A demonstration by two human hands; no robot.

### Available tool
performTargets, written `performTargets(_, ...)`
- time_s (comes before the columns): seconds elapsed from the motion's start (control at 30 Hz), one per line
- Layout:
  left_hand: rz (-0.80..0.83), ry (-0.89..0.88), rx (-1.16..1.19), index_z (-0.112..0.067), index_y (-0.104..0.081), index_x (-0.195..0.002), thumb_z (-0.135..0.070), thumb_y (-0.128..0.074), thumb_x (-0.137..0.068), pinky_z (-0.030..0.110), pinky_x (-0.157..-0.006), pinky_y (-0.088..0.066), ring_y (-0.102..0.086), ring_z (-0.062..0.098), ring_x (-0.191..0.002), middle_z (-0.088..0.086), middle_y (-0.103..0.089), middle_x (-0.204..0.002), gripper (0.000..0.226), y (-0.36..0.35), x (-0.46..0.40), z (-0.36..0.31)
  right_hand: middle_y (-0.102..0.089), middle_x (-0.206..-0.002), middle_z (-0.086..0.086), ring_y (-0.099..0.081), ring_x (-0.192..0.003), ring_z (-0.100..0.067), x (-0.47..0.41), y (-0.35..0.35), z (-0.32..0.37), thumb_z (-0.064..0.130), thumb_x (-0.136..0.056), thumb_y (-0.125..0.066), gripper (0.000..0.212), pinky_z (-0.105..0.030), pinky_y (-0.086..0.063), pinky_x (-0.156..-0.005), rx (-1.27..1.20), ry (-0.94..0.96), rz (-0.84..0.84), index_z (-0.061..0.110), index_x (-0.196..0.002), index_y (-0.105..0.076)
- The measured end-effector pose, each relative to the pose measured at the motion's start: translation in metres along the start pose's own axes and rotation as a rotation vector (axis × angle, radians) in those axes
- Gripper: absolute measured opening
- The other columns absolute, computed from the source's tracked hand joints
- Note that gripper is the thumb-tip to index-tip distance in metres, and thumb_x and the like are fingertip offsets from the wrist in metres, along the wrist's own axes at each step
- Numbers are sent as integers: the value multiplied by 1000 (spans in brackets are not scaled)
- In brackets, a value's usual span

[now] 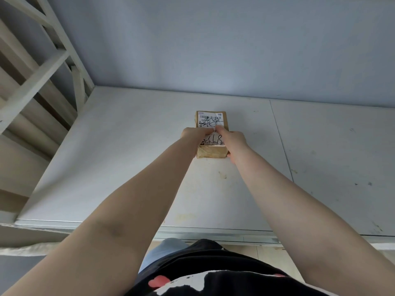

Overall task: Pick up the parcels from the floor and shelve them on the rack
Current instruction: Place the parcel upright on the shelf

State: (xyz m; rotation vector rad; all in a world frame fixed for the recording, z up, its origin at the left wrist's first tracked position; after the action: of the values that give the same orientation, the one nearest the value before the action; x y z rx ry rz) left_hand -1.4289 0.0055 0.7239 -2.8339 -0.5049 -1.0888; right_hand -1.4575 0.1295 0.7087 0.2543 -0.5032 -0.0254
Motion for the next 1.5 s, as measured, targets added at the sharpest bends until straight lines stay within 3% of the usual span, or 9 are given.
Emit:
performTargets(0.07,1,-18,-14,-13,-71,-110,-29,-79,-75,37,-87,-59,-73,23,-91,5,-76,-105,38,0,-5,0,-68,-86,-6,-69,-97,-32,-1,0,2,47,-76,-69,30,-49,-54,-95,-8,-6,-2,18,-73,-62)
performTargets(0.17,20,-67,-55,-17,-69,-103,-34,-76,-79,34,-86,-57,-71,23,-93,5,-75,-109,30,0,-10,1,-64,-98,-8,-65,-100,-31,-1,-3,3,51,-81,-66,46,-46,-53,-96,35,-4,-5,9,-99,-66)
performTargets(0.27,33,-142,-139,-17,-65,-113,-49,-70,-80,38,-85,-54,-66,26,-100,8,-67,-125,47,2,-9,4,-61,-94,-7,-60,-91,-27,4,-3,4,55,-85,-58,49,-43,-51,-94,107,28,-12,8,-97,-59)
performTargets(0.37,65,-184,-168,-9,-34,-149,-53,-65,-86,37,-91,-47,-57,25,-108,8,-54,-139,83,5,-8,9,-67,-102,-7,-65,-100,-28,8,2,-1,63,-81,-55,58,-47,-52,-96,89,50,17,9,-103,-63)
performTargets(0.5,249,-200,-136,-13,-2,-159,-39,-78,-80,44,-115,-37,-53,28,-130,11,-48,-150,113,22,-9,18,-73,-109,-1,-69,-105,-22,18,14,-15,51,-92,-53,31,-42,-52,-98,25,209,163,24,-101,-67)
performTargets(0.67,209,-382,-272,-21,-26,-157,-15,-86,-72,38,-109,-43,-55,23,-127,4,-50,-145,104,34,-6,31,-68,-122,0,-66,-104,-10,23,25,-33,23,-91,-66,46,-17,-52,-87,107,370,243,11,-134,-56)
performTargets(1.1,113,-549,-299,-26,-47,-147,-3,-73,-82,25,-97,-48,-64,15,-113,-3,-64,-134,74,23,-16,24,-75,-110,-8,-71,-99,-26,-3,16,-19,24,-77,-78,40,-41,-55,-92,395,478,21,11,-113,-69)
performTargets(1.37,102,-593,-496,-30,-44,-146,-12,-63,-92,25,-81,-41,-60,16,-104,-9,-64,-118,60,17,-23,9,-74,-112,-12,-68,-101,-27,-13,12,-6,23,-79,-78,40,-33,-50,-87,451,449,12,5,-113,-68)
performTargets(1.5,115,-597,-496,-30,-45,-145,-12,-66,-90,27,-90,-45,-62,19,-111,-7,-66,-125,62,19,-27,10,-75,-108,-12,-69,-98,-27,-16,12,-6,26,-78,-78,41,-33,-52,-87,469,441,9,4,-112,-71)
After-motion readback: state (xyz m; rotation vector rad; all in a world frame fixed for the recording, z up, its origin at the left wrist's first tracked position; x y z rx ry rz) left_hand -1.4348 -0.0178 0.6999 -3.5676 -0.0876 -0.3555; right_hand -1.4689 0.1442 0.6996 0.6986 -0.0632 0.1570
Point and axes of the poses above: each hand's wrist, its own x-axis away from the middle knuckle, its own y-axis out of the back of the hand, z = x × y, the point moved 3 cm from there along -x, towards the middle knuckle
